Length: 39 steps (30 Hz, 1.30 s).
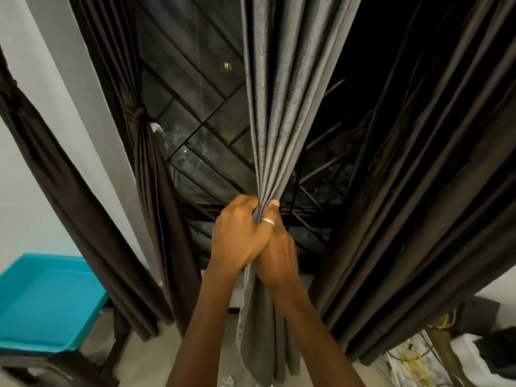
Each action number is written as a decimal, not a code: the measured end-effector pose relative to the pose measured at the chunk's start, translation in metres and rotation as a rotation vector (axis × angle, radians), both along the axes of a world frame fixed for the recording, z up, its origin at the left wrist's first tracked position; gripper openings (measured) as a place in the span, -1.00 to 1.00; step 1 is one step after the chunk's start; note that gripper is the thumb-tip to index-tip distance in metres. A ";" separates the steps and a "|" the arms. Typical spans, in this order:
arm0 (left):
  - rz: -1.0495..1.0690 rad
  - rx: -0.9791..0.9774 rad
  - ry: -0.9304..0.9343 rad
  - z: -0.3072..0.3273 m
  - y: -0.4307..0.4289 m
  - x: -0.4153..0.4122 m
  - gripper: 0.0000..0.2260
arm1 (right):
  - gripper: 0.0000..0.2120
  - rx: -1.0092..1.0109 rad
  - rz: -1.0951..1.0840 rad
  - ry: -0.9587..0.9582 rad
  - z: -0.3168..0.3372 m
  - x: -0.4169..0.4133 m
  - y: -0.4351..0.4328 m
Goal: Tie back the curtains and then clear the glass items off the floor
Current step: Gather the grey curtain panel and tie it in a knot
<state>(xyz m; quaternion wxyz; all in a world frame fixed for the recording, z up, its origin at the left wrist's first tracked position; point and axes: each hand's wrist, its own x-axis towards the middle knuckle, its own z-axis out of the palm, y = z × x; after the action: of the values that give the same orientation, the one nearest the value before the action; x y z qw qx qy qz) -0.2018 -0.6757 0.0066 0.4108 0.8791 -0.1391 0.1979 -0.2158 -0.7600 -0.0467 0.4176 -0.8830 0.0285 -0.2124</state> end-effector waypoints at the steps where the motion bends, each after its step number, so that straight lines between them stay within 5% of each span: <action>1: 0.017 0.029 0.029 0.003 -0.002 -0.001 -0.53 | -0.61 0.023 -0.004 0.022 -0.001 0.000 0.002; 6: 0.166 0.070 0.030 0.004 -0.007 0.000 -0.60 | -0.57 0.013 -0.027 0.049 0.001 -0.006 0.008; 17: -0.013 -0.007 -0.050 -0.005 0.015 -0.004 -0.65 | -0.25 -0.313 0.010 -0.030 0.001 -0.020 0.015; 22: -0.052 -0.024 -0.074 0.000 0.039 -0.005 -0.69 | -0.35 0.061 0.339 0.001 0.015 -0.029 0.002; 26: -0.270 -0.186 0.033 0.001 0.057 -0.003 -0.61 | -0.49 0.539 0.171 -0.069 0.037 -0.025 -0.029; 29: -0.466 -0.332 0.229 0.006 0.058 -0.007 -0.75 | -0.45 0.572 0.257 -0.007 0.052 -0.005 -0.043; 34: -0.634 -0.404 0.352 0.012 0.052 -0.009 -0.77 | -0.09 0.700 0.576 0.336 0.058 0.016 -0.044; 39: -0.589 -0.391 0.331 0.014 0.056 -0.007 -0.76 | -0.28 0.647 0.625 0.381 0.060 0.022 -0.057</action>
<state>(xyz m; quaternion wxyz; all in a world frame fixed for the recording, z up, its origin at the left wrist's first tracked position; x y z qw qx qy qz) -0.2091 -0.6193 0.0211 0.6269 0.7264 -0.2770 -0.0505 -0.1934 -0.8167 0.0132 0.7018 -0.6973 -0.0972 0.1084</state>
